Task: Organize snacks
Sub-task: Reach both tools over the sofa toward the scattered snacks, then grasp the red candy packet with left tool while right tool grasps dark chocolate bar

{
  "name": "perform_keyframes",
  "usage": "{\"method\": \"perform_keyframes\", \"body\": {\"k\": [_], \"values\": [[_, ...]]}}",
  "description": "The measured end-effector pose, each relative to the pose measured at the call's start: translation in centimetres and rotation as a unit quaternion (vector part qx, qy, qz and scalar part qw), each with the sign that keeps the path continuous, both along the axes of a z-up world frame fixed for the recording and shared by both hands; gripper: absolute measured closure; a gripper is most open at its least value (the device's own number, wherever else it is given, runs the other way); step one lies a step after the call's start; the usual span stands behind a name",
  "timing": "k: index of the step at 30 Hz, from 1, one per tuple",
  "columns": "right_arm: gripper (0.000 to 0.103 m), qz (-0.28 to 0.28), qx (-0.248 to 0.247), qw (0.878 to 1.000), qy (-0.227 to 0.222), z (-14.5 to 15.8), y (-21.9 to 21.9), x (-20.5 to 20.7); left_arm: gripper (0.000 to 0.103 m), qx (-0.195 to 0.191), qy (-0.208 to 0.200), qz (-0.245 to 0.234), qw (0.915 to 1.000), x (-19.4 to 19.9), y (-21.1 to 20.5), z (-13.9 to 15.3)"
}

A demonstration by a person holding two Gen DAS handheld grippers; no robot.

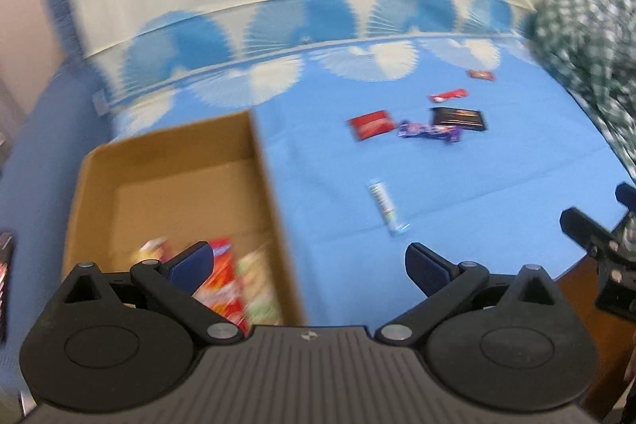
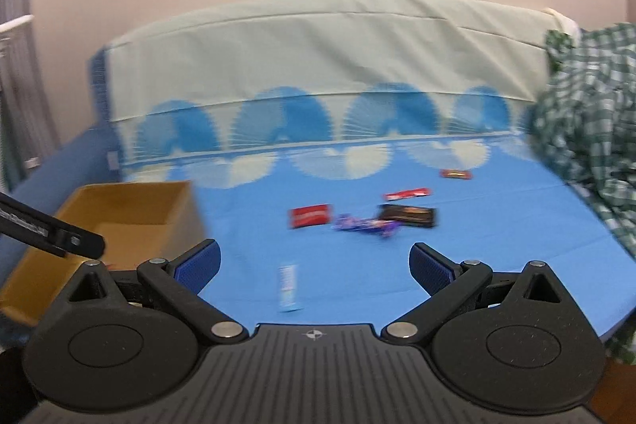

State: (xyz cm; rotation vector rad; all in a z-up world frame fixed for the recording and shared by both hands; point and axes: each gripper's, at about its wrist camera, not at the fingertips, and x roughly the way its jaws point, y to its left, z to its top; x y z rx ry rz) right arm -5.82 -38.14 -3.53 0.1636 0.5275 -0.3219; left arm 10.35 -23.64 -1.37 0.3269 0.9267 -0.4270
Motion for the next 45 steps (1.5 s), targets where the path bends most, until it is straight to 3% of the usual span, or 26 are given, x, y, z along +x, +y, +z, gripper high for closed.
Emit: {"method": "perform_keyframes", "body": {"k": [7,12,15,21,26,32,34,35,36,37,38,40,45], "values": [[0.002,-0.038,-0.039,0.998,0.031,-4.5,-10.7,7.1,0.0,0.02,0.019,-0.043,0.9987,9.1,-10.6,-5.6],[0.002,-0.041,-0.066,0.993,0.086,-10.8,-17.9,14.1,0.0,0.039,0.021,-0.065,0.9969,15.7,-16.7,-11.9],[0.002,-0.016,-0.069,0.99,0.121,-14.8,-21.0,18.1,0.0,0.051,0.032,-0.077,0.9952,19.4,-19.2,-15.7],[0.002,0.069,-0.079,0.982,0.158,-20.7,-24.1,24.8,0.0,0.091,0.055,-0.134,0.9852,25.5,-23.5,-21.7],[0.001,0.136,-0.056,0.974,0.174,-23.0,-25.6,29.6,0.0,0.125,0.084,-0.191,0.9698,28.2,-25.8,-25.3],[0.0,0.16,-0.021,0.974,0.162,-23.6,-25.9,32.4,0.0,0.093,0.113,-0.195,0.9698,30.3,-26.3,-26.1],[0.002,0.161,-0.023,0.975,0.153,-23.7,-25.8,32.3,0.009,0.079,0.097,-0.186,0.9747,29.9,-26.0,-25.9],[0.01,0.165,-0.025,0.976,0.14,-23.7,-25.5,31.8,0.028,0.067,0.088,-0.185,0.9766,29.4,-25.7,-25.4],[0.027,0.167,-0.029,0.977,0.128,-23.6,-25.1,31.1,0.055,0.055,0.081,-0.185,0.9778,29.0,-25.5,-24.8],[0.038,0.162,-0.031,0.979,0.12,-23.4,-24.8,30.5,0.069,0.048,0.085,-0.181,0.9786,28.8,-25.3,-24.3],[0.058,0.155,-0.03,0.98,0.118,-23.1,-24.5,29.7,0.101,0.039,0.101,-0.172,0.9792,28.8,-25.1,-24.0],[0.062,0.133,-0.028,0.983,0.123,-22.8,-24.0,29.0,0.103,0.019,0.126,-0.145,0.9811,28.8,-24.7,-23.4],[0.062,0.068,-0.024,0.993,0.097,-20.4,-23.0,26.1,0.103,-0.017,0.097,-0.129,0.9867,26.6,-23.0,-19.9]]}}
